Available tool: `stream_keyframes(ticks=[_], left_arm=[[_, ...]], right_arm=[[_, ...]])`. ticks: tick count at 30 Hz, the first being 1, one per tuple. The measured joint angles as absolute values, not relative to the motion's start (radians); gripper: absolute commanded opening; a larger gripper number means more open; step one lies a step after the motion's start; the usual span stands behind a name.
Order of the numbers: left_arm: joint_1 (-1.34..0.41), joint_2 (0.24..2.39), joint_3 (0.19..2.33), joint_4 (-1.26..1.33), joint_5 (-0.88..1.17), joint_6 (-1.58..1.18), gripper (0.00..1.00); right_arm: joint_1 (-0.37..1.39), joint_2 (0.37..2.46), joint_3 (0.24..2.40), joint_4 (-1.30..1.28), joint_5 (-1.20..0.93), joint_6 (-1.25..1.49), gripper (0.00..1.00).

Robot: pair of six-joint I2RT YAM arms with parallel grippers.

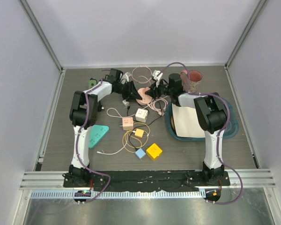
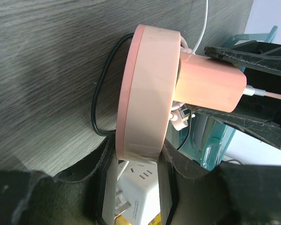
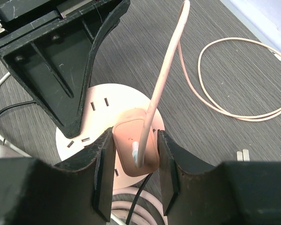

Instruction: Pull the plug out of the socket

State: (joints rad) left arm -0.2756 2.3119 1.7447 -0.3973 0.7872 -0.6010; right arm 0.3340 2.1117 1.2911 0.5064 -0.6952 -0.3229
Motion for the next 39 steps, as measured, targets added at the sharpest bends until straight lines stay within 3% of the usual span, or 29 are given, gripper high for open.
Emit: stream_keyframes(ticks=[12,22,33,36,37,39], left_arm=[[-0.276,2.305,1.730,-0.387,0.782,-0.601,0.00],[-0.281,2.303,1.730,-0.397,0.770,-0.602,0.00],[-0.254,2.303,1.736,-0.405,0.752,-0.641,0.00],[-0.254,2.303,1.760,-0.427,0.725,-0.645,0.13],[-0.254,2.303,1.770,-0.433,0.713,-0.646,0.28],[-0.253,2.304,1.797,-0.451,0.678,-0.645,0.43]], right_arm=[[0.330,2.105,1.261,0.557,-0.700,-0.290,0.01],[0.282,2.103,1.213,0.714,-0.763,-0.060,0.01],[0.315,1.991,1.286,0.628,-0.682,-0.180,0.01],[0.320,1.992,1.296,0.619,-0.628,-0.141,0.01],[0.318,1.992,1.299,0.619,-0.616,-0.122,0.01],[0.318,1.992,1.305,0.623,-0.592,-0.089,0.01]])
